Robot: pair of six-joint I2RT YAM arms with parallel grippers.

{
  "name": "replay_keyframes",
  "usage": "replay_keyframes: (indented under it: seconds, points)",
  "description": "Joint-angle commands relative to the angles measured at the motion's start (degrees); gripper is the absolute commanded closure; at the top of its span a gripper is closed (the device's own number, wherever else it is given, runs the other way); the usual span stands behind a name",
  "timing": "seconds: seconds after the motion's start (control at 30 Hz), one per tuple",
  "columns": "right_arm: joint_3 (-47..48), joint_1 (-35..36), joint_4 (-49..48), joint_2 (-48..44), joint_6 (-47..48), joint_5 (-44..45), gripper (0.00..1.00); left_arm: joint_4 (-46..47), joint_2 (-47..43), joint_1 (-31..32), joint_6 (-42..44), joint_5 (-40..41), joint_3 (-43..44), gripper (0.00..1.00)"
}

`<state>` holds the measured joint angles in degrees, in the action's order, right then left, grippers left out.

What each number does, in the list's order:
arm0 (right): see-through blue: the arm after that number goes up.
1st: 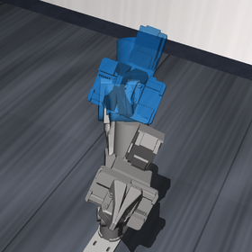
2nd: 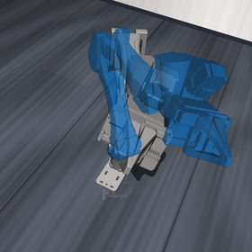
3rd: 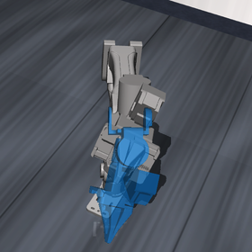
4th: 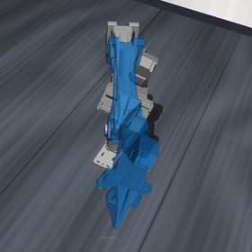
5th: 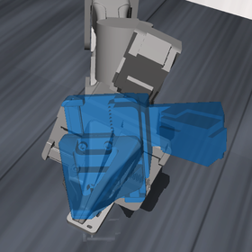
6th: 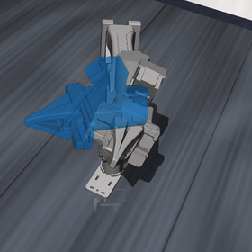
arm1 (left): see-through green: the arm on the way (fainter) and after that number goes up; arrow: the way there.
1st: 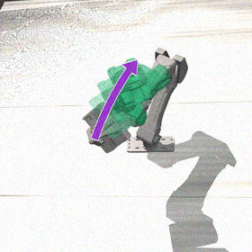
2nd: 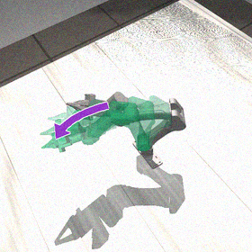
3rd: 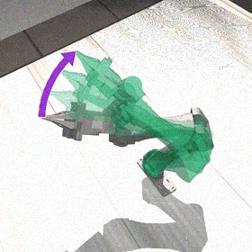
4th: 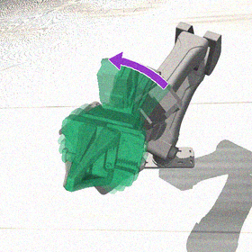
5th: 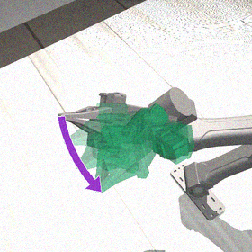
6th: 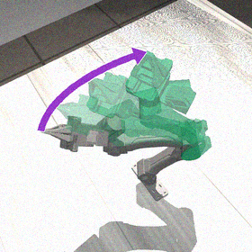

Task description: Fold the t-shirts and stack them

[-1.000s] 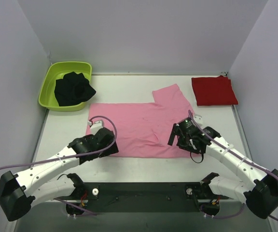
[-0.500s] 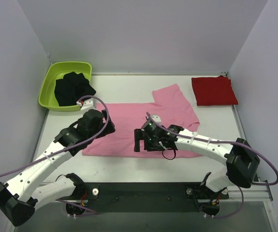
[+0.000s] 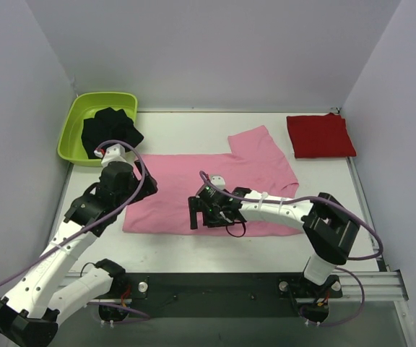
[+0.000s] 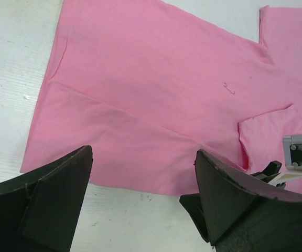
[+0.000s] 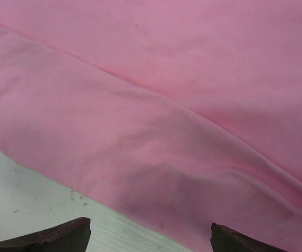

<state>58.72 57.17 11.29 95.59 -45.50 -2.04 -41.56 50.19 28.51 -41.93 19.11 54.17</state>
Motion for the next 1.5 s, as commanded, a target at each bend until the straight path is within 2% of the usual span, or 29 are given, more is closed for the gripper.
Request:
replay_keyframes:
  seconds: [0.0,0.4,0.73,1.17,1.47]
  points:
    - [1.0,-0.7,-2.5,2.0,0.3,-0.9,0.0,0.7,-1.0,-1.3,1.8,-2.1,-0.9,0.11]
    - [-7.8,1.0,-5.0,0.7,-3.4,-1.8,0.0,2.0,-1.3,-3.5,2.6,-4.3,-2.7,0.11]
    - [-14.5,9.4,-3.4,-4.8,-8.8,1.8,0.01,2.2,-1.5,-4.2,2.6,-5.2,-3.0,0.11]
    - [-14.1,18.0,2.2,-9.8,-13.9,6.7,0.0,1.7,-2.9,-4.3,2.4,-6.2,-3.6,0.11]
    - [-14.1,21.8,2.9,-9.6,-16.8,8.6,0.0,1.0,-4.7,-4.3,2.1,-6.5,-5.0,0.11]
